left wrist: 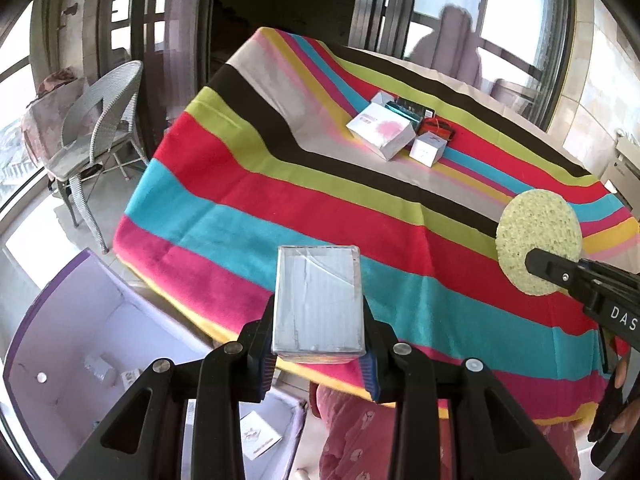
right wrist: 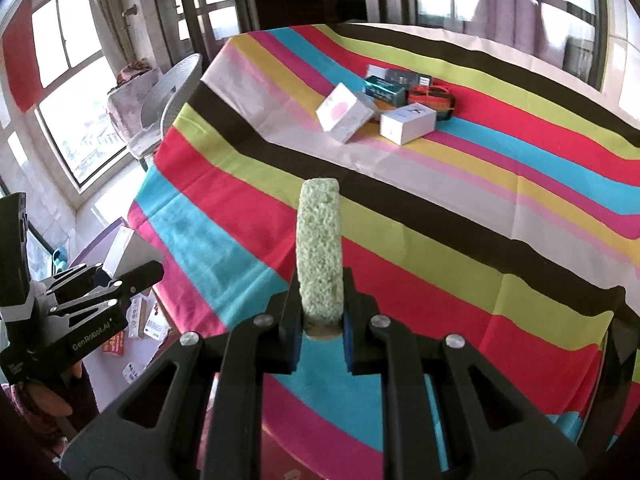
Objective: Organize objects
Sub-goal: 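Carry the white box and green sponge over the purple-rimmed bin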
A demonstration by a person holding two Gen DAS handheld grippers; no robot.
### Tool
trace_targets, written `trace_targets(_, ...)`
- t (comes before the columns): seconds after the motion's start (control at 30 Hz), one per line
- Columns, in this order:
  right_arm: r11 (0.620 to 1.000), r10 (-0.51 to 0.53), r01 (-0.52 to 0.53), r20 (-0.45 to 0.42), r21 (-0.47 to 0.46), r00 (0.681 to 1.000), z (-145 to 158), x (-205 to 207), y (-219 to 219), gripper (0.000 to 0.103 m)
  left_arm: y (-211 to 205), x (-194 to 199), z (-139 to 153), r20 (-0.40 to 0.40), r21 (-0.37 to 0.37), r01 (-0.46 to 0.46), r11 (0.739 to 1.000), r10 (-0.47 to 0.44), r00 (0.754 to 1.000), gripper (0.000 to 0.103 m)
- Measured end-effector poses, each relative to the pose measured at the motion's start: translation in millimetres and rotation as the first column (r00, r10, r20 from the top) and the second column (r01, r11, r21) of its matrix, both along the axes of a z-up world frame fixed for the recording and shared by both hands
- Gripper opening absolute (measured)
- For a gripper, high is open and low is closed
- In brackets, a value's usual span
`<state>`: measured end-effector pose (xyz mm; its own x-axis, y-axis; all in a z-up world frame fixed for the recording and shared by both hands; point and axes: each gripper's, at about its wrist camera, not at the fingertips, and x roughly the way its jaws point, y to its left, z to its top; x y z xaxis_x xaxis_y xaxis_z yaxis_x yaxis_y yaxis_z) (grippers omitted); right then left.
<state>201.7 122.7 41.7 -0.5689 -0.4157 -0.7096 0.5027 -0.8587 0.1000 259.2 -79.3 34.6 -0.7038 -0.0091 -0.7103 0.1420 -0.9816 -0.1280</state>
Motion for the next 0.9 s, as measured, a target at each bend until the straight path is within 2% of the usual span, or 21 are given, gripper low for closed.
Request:
trace_targets(0.17, 1.000, 0.027, -0.027, -0.015, 0.008, 1.000, 7.3, 11.5, -13.9, 0.019, -9.7, 16.5, 2.4, -0.014, 0.005, -0.015, 1.000, 0.015, 1.000, 0.036)
trace_targets(0.43, 0.991, 0.129, -0.128, -0.032, 0.031, 0.991, 13.6, 37.2, -52.1, 0.019, -37.4, 43.7, 3.4, -0.032, 0.015, -0.068, 0.998, 0.068, 0.997, 0.036)
trace_targets(0.7, 0.963, 0.263, -0.260, -0.032, 0.077, 0.964, 6.4, 65.6, -98.2, 0.019, -73.7, 70.0, -0.9, -0.030, 0.019, -0.145, 0.989, 0.146, 0.989, 0.036)
trace_targets(0.9, 0.938, 0.338, -0.337, 0.001, 0.086, 0.941, -2.6, 81.7, -123.8, 0.019, -98.4, 85.0, -11.3, -0.010, 0.029, -0.197, 0.980, 0.197, 0.980, 0.036)
